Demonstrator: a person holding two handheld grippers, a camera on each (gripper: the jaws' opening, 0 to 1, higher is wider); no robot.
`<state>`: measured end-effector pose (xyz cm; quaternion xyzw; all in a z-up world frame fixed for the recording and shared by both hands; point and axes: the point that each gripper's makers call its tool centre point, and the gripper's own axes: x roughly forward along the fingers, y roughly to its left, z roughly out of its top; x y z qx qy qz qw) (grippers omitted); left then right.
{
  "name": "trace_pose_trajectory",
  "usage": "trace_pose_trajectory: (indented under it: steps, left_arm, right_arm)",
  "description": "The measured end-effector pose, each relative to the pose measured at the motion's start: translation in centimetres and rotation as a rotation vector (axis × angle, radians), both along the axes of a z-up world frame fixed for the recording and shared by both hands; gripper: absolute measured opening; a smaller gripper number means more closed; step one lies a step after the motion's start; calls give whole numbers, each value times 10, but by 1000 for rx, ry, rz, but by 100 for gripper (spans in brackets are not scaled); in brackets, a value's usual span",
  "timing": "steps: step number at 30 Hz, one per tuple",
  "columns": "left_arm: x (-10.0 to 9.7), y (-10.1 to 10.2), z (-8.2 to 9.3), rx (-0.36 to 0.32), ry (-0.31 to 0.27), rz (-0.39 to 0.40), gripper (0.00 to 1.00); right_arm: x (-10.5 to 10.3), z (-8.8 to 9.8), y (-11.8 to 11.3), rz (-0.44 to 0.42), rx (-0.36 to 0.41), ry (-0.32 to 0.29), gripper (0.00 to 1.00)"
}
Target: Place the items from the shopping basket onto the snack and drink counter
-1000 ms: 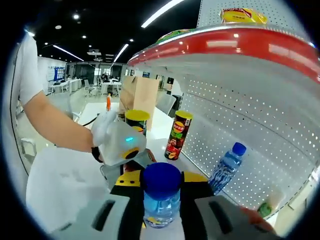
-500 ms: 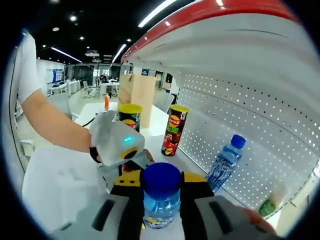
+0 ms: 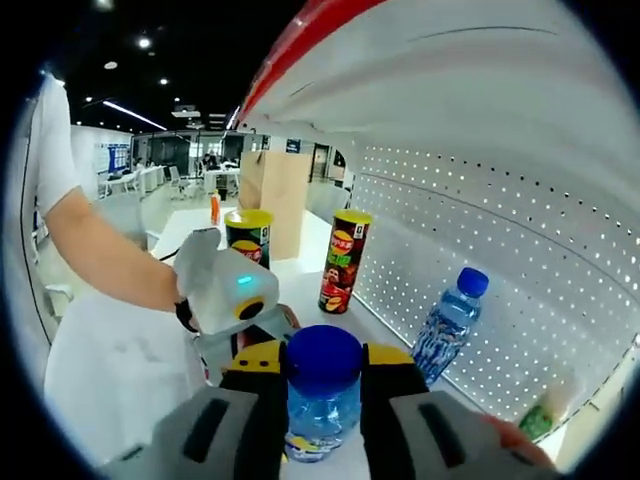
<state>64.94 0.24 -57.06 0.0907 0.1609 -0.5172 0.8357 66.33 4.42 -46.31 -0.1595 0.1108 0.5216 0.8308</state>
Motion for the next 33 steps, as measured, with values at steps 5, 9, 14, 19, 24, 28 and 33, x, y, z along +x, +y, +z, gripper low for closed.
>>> trace_pose_trajectory:
  steps: [5, 9, 14, 19, 24, 28, 33]
  left_arm:
    - [0, 0, 0, -22, -12, -7, 51]
    - [0, 0, 0, -32, -24, 3, 51]
    - [0, 0, 1, -31, -27, 5, 51]
    - [-1, -1, 2, -52, -34, 3, 52]
    - [-1, -2, 3, -45, -49, 2, 53]
    - [-2, -1, 4, -37, -46, 6, 53]
    - [0, 3, 5, -46, -21, 44, 57]
  right_arm:
    - [-2, 0, 0, 1, 18, -1, 26]
    - [-3, 0, -1, 9, 17, -20, 27]
    - [-6, 1, 1, 1, 13, -55, 28]
    - [-6, 1, 0, -17, -7, -92, 29]
    - [-2, 0, 2, -56, 0, -82, 35]
    - [-1, 4, 4, -79, 24, -72, 37]
    - [-4, 10, 5, -95, 51, -65, 37]
